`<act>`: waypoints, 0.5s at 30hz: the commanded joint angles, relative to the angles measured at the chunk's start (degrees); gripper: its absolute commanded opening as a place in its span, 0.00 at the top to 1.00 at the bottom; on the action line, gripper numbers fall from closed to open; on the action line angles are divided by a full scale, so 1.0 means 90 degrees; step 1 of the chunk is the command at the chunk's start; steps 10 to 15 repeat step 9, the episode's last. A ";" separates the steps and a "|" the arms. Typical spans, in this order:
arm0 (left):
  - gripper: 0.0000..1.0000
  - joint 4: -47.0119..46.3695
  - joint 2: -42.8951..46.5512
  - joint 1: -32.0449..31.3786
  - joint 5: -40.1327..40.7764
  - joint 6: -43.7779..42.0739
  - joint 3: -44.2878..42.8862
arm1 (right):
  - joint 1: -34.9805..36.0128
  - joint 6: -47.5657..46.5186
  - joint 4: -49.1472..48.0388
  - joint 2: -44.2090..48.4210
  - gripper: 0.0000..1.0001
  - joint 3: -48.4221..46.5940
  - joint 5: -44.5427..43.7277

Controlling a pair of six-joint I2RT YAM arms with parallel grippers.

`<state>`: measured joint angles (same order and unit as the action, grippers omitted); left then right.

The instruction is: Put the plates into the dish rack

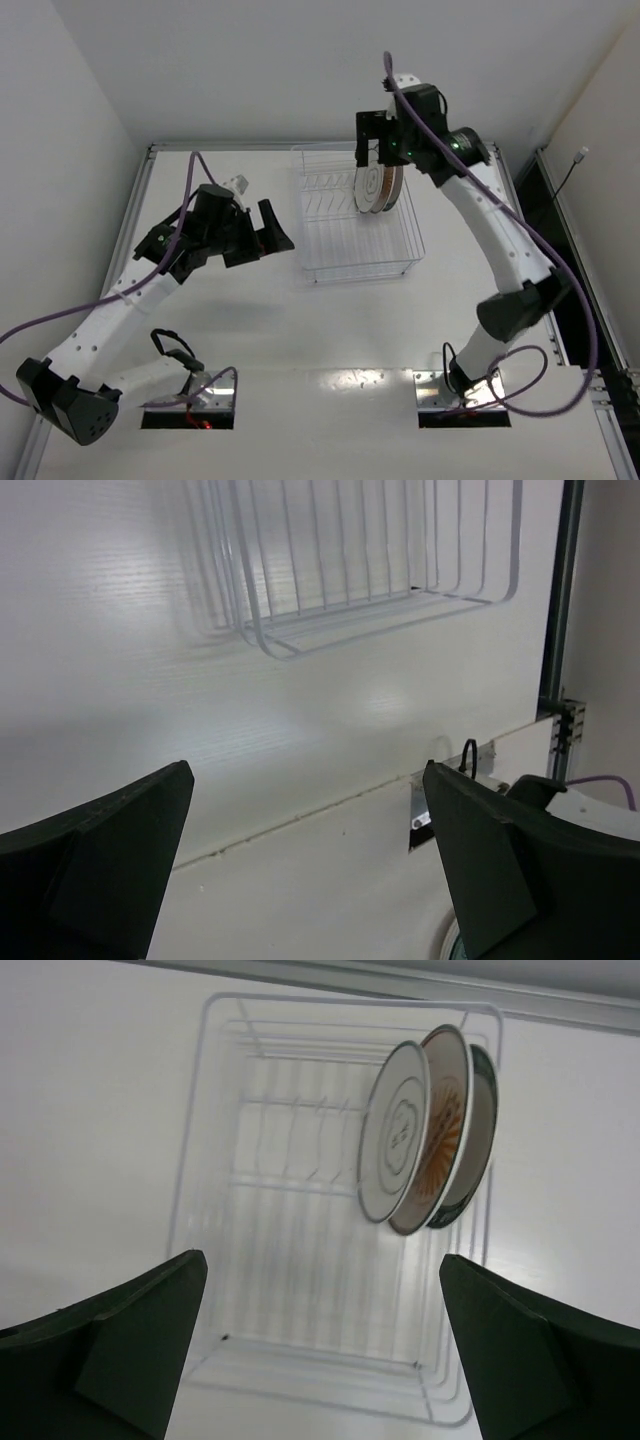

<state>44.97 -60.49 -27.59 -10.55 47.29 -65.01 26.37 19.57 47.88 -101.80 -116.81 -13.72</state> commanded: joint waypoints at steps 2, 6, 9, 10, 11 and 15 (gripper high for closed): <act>0.01 0.0033 -0.0348 0.0117 0.0400 -0.0420 -0.0569 | -0.0039 0.0608 0.0442 0.1504 0.00 0.1054 0.1172; 0.01 -0.0025 -0.0672 0.0020 0.1079 -0.0567 -0.0843 | -0.0097 0.0667 0.0939 0.2345 0.00 0.1824 0.0822; 0.01 -0.0220 -0.0672 0.0019 0.1590 -0.0567 -0.0911 | -0.0098 0.0561 0.1008 0.2911 0.00 0.2372 0.0547; 0.01 -0.0220 -0.0672 0.0019 0.1590 -0.0567 -0.0911 | -0.0098 0.0561 0.1008 0.2911 0.00 0.2372 0.0547; 0.01 -0.0220 -0.0672 0.0019 0.1590 -0.0567 -0.0911 | -0.0098 0.0561 0.1008 0.2911 0.00 0.2372 0.0547; 0.01 -0.0220 -0.0672 0.0019 0.1590 -0.0567 -0.0911 | -0.0098 0.0561 0.1008 0.2911 0.00 0.2372 0.0547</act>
